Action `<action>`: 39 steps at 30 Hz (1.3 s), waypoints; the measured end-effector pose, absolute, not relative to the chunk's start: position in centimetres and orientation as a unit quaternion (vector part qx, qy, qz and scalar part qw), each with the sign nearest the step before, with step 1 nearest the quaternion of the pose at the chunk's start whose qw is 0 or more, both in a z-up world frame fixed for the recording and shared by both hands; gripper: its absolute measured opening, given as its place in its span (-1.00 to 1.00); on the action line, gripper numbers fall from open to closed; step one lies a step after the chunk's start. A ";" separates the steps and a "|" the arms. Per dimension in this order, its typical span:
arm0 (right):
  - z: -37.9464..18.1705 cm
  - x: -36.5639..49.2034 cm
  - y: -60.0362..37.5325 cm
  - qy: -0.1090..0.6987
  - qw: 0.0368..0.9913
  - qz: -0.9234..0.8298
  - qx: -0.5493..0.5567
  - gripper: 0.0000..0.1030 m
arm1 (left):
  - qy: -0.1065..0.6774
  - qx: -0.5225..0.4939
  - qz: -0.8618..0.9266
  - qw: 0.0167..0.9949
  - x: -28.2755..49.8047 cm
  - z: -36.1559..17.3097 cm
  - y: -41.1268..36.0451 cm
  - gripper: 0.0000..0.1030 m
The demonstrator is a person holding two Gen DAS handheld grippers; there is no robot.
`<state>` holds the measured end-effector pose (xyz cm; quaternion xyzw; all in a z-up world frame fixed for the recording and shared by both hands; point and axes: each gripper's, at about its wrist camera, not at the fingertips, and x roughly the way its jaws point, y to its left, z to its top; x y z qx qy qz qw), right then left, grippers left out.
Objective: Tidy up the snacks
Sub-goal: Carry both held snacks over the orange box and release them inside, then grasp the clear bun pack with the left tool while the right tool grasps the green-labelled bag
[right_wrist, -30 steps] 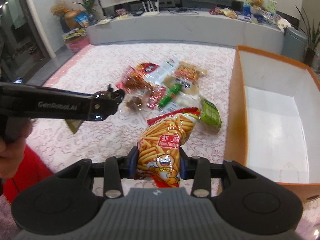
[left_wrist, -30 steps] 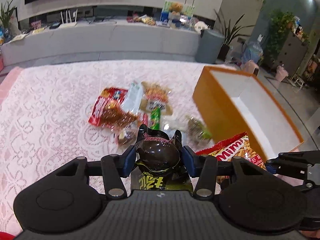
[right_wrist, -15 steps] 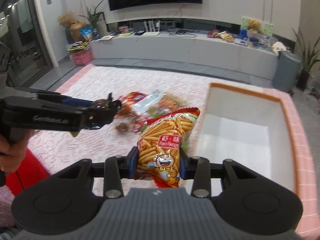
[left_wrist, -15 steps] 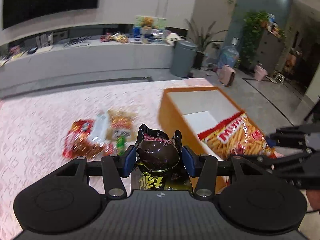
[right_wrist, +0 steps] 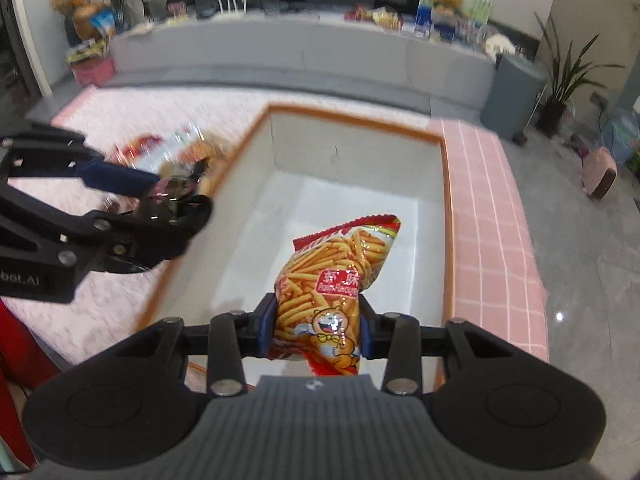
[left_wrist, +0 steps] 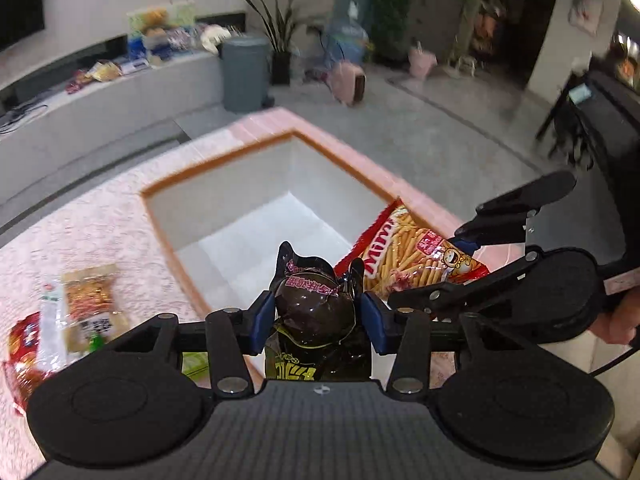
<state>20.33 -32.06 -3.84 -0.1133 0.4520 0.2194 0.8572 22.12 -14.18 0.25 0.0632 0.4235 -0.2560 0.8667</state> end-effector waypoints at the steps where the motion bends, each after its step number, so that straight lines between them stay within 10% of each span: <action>1: -4.4 20.8 -32.3 0.458 0.853 0.222 -0.114 -0.26 | 0.430 0.073 -0.258 0.862 22.4 -0.4 -14.6 0.03; 8: -7.5 22.5 -31.8 0.491 0.830 0.231 -0.128 -0.25 | 0.463 0.111 -0.260 0.840 23.8 -3.4 -16.3 0.04; 10: -8.1 23.0 -31.7 0.499 0.825 0.233 -0.128 -0.25 | 0.464 0.126 -0.258 0.838 24.0 -3.5 -16.6 -0.25; 33: -10.6 25.3 -30.3 0.563 0.787 0.228 -0.106 -0.22 | 0.460 0.110 -0.231 0.850 22.7 -1.8 -14.1 -0.01; 39: -9.3 24.7 -29.7 0.553 0.798 0.203 -0.130 0.26 | 0.452 0.101 -0.224 0.858 22.0 -1.1 -12.8 0.02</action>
